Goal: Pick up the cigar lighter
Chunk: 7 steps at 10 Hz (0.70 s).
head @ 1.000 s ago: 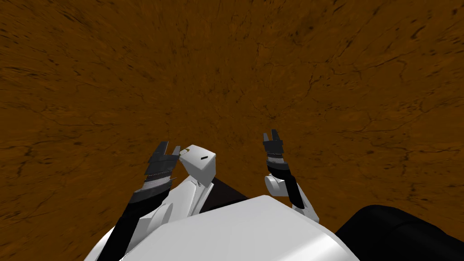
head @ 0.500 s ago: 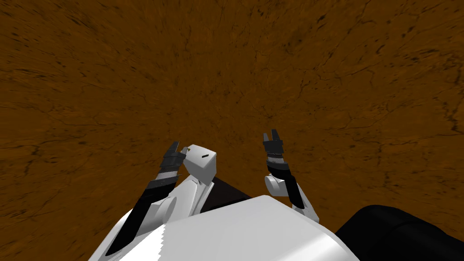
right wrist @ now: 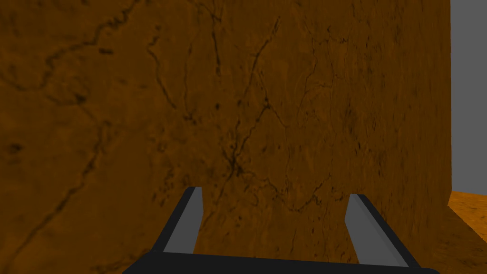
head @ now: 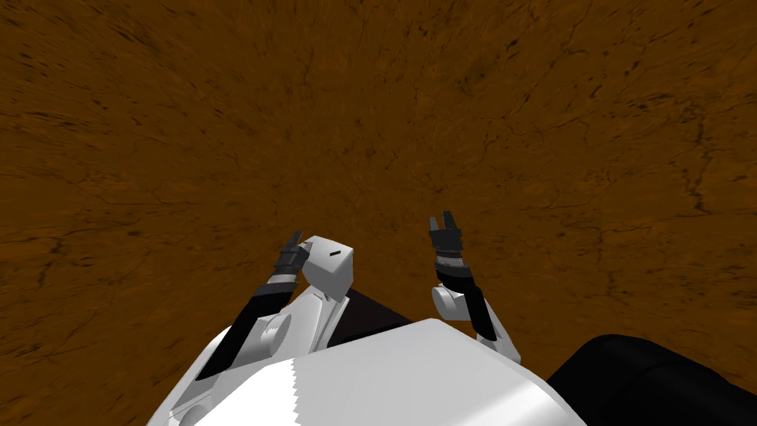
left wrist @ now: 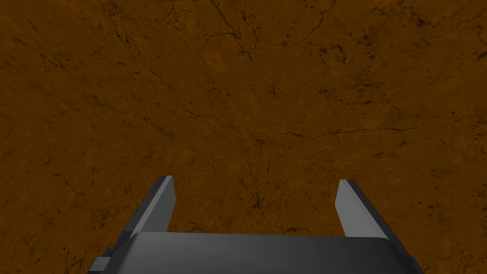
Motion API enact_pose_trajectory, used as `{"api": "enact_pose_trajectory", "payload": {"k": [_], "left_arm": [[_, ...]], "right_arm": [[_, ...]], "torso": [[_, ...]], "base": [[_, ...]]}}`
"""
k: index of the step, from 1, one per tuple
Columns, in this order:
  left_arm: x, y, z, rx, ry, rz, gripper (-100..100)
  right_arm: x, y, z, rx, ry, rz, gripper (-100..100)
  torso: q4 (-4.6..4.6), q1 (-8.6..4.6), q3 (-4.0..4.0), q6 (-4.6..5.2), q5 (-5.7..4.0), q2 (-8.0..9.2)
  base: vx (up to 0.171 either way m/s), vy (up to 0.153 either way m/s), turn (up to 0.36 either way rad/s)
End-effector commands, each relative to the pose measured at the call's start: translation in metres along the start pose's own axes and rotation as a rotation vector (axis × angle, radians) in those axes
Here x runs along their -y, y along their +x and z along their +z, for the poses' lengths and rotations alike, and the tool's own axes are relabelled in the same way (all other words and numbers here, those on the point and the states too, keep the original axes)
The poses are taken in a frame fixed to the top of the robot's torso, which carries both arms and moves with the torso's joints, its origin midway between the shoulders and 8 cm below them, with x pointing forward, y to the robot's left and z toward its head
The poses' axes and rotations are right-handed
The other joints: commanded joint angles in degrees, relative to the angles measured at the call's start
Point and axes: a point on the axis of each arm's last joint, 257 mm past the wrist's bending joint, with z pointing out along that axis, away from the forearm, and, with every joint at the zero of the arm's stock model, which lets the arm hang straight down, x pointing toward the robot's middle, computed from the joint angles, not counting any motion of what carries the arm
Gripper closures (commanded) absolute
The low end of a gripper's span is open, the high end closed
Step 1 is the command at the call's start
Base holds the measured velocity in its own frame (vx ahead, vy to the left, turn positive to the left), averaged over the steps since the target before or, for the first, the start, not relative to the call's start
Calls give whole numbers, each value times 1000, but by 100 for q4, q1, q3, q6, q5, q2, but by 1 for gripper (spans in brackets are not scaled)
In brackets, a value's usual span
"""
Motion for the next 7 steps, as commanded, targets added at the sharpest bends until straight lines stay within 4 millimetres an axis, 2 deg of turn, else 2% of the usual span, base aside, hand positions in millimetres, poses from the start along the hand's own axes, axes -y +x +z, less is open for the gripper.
{"api": "enact_pose_trajectory", "payload": {"k": [1, 7], "left_arm": [[-17, 2, 9, -19, -48, -15, -100], [-79, 5, 27, -63, -233, -43, -100]], "right_arm": [[0, 0, 0, 0, 0, 0, 0], [0, 0, 0, 0, 0, 0, 0]], "torso": [[0, 0, 0, 0, 0, 0], [0, -1, 1, 0, 0, 1]], "base": [[-25, 24, -45], [-21, 20, -41]]}}
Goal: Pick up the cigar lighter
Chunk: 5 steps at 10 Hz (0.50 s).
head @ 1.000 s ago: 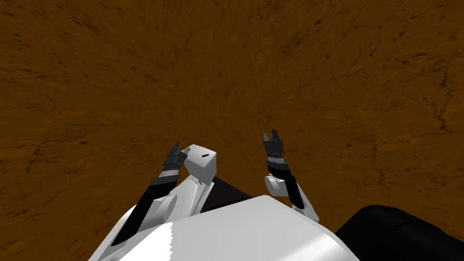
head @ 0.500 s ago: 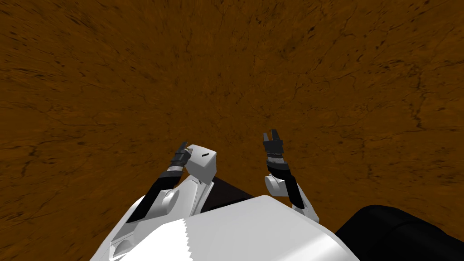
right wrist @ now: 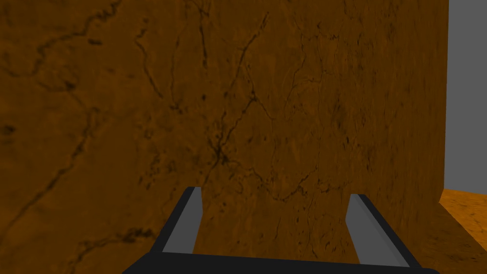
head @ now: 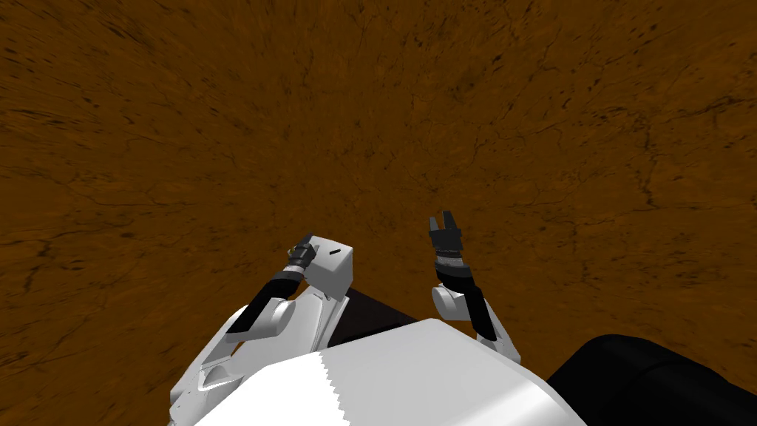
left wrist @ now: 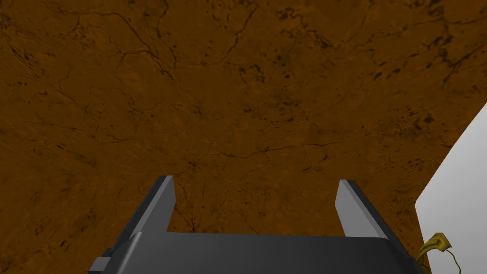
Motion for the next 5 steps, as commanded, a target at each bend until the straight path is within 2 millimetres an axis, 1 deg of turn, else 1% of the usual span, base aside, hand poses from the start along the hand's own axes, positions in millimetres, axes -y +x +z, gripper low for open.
{"api": "enact_pose_trajectory", "payload": {"k": [1, 2, 3, 4, 5], "left_arm": [[-16, 0, 3, -5, -55, -4, -100], [-28, -1, 12, -18, -91, -9, -100], [-35, -2, 12, -16, -119, -9, -100], [-36, -2, 11, -16, -126, -9, -100], [-50, -4, 20, -27, -171, -12, -100]], "right_arm": [[0, 0, 0, 0, 0, 0, 0], [0, 0, 0, 0, 0, 0, 0], [0, 0, 0, 0, 0, 0, 0], [0, 0, 0, 0, 0, 0, 0], [0, 0, 0, 0, 0, 0, 0]], "torso": [[0, 0, 0, 0, 0, 0], [0, -1, -1, -2, 0, -1], [0, 0, -1, 0, 0, -1], [-1, -2, -1, -2, 0, -2], [-1, -6, -2, -3, -1, -3]], "base": [[-16, 24, -31], [-20, 22, -52], [-15, 18, -29], [-6, 6, 6], [-15, 9, -51]]}}
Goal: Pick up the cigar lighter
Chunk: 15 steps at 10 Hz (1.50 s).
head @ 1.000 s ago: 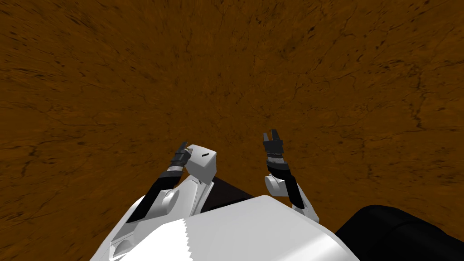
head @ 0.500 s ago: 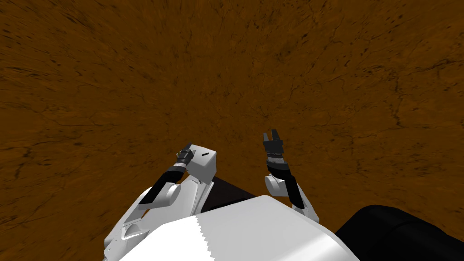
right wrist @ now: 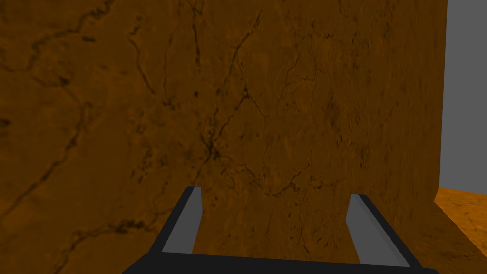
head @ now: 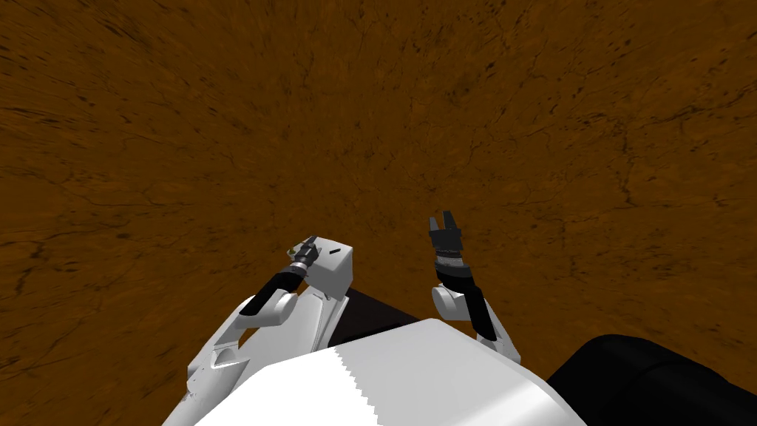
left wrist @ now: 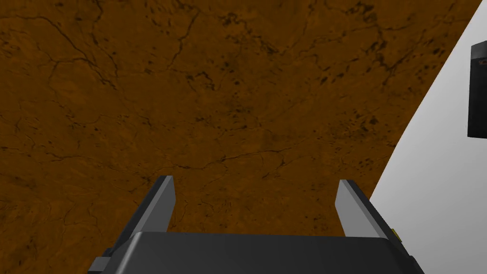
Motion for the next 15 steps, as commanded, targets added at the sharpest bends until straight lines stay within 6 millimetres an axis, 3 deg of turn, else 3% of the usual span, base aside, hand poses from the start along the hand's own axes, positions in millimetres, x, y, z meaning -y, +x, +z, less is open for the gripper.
{"api": "enact_pose_trajectory", "payload": {"k": [1, 6, 8, 15], "left_arm": [[-15, -3, 4, -2, -52, -2, -100], [-60, -17, 30, -16, -227, -3, -100], [-69, -18, 27, -14, -262, -3, -100], [-117, -48, 49, 3, -495, -2, -100]], "right_arm": [[0, 0, 0, 0, 0, 0, 0], [0, 0, 0, 0, 0, 0, 0], [0, 0, 0, 0, 0, 0, 0], [0, 0, 0, 0, 0, 0, 0]], "torso": [[0, 0, 0, 0, 0, 0], [0, 1, 0, -3, 1, 0], [-1, -1, -1, -3, 0, -1], [-1, -5, -2, -4, -1, -4]], "base": [[-16, 13, -39], [-15, 13, -39], [-5, 4, -19], [-5, 0, -40]]}}
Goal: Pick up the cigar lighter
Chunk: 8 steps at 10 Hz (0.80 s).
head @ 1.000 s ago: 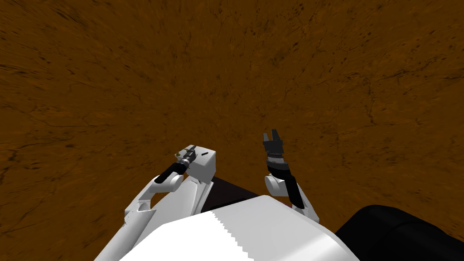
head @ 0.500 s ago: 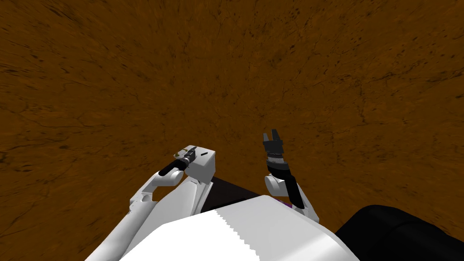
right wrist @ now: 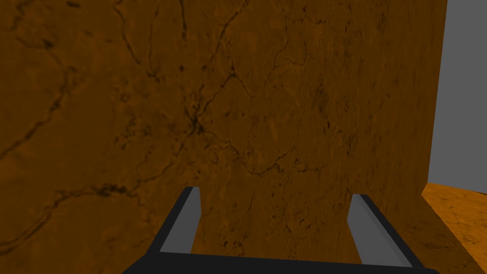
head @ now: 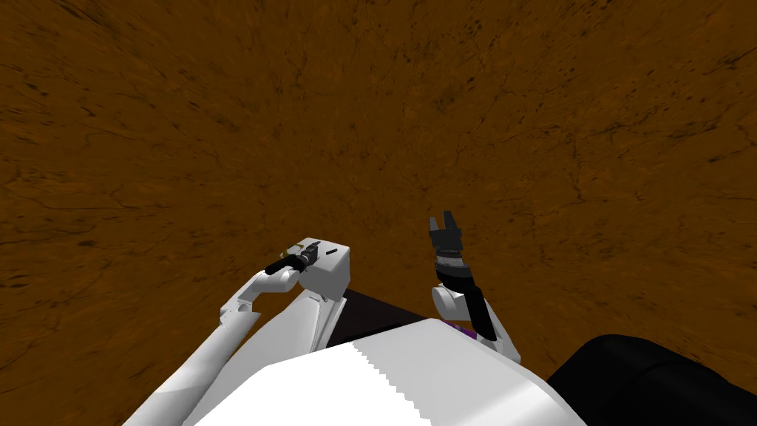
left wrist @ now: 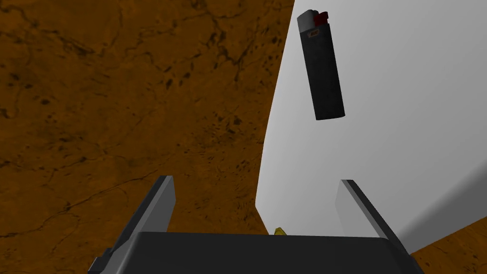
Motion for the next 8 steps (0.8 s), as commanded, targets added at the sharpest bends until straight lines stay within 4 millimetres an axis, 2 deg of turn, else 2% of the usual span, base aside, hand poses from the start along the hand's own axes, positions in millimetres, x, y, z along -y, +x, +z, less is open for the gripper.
{"api": "enact_pose_trajectory", "payload": {"k": [1, 2, 3, 4, 5, 6, 7, 8], "left_arm": [[-11, -5, 4, 8, -55, -3, -100], [-8, -10, 10, 9, -83, -4, -100], [-23, -15, 11, 18, -128, -9, -100], [-19, -19, 16, 19, -155, -11, -100], [-33, -24, 17, 28, -192, -17, -100], [-30, -28, 21, 30, -221, -20, -100], [-42, -32, 21, 38, -253, -26, -100], [-40, -37, 25, 42, -285, -33, -100]], "right_arm": [[0, 0, 0, 0, 0, 0, 0], [0, 0, 0, 0, 0, 0, 0], [0, 0, 0, 0, 0, 0, 0], [0, 0, 0, 0, 0, 0, 0], [0, 0, 0, 0, 0, 0, 0], [0, 0, 0, 0, 0, 0, 0], [0, 0, 0, 0, 0, 0, 0], [0, 0, 0, 0, 0, 0, 0]], "torso": [[0, 0, 0, 0, 0, 0], [0, 0, 0, -2, 0, 1], [0, -2, 0, 0, 0, -1], [-1, -2, -1, -2, 0, -1], [-1, -3, -1, -1, -1, -2], [-1, -2, -1, -2, 0, -2], [-1, -5, -1, -1, -1, -2], [-1, -4, -1, -2, 0, -2]], "base": [[-1, -3, -22], [1, -9, -43], [1, -8, -23], [5, -11, -39], [5, -10, -23], [5, -16, -41], [4, -13, -22], [9, -21, -33]]}}
